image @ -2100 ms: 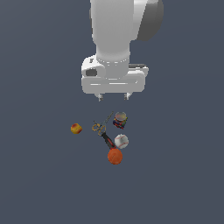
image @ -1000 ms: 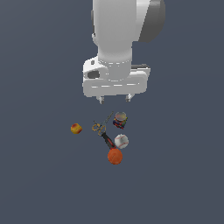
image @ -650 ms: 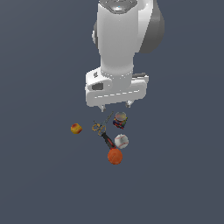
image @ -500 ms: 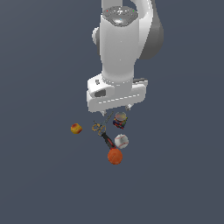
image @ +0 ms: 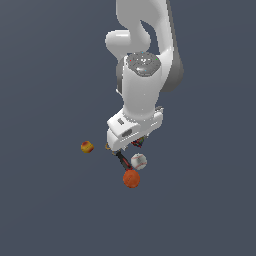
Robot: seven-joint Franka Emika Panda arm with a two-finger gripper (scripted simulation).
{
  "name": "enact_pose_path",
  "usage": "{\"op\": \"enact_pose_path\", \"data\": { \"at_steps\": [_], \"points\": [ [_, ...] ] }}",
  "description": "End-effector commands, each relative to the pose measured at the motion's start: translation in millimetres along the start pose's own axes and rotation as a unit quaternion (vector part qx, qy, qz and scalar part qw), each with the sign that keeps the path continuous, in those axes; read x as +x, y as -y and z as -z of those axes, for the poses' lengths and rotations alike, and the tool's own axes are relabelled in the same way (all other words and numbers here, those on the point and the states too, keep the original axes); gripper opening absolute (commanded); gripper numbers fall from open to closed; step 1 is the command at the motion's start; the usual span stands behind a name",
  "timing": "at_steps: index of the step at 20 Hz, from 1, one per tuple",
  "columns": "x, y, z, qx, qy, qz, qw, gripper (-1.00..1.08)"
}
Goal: Pick up a designated object from a clutter of objects.
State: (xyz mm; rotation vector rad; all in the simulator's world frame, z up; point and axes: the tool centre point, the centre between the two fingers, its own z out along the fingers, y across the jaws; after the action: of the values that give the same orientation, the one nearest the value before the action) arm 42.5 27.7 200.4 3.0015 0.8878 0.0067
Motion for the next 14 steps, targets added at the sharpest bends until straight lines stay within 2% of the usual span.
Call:
{"op": "enact_pose_path", "data": {
  "at_steps": [1,8,14],
  "points": [
    [4.1,1.5,-17.3,0.000,0.001,0.039,0.9992,1.00],
    [12.6,8.0,-61.9,0.002,0.001,0.138,0.9905,1.00],
    [16.3,13.2,-87.4,0.004,0.000,0.194,0.9811,1.00]
  ]
}}
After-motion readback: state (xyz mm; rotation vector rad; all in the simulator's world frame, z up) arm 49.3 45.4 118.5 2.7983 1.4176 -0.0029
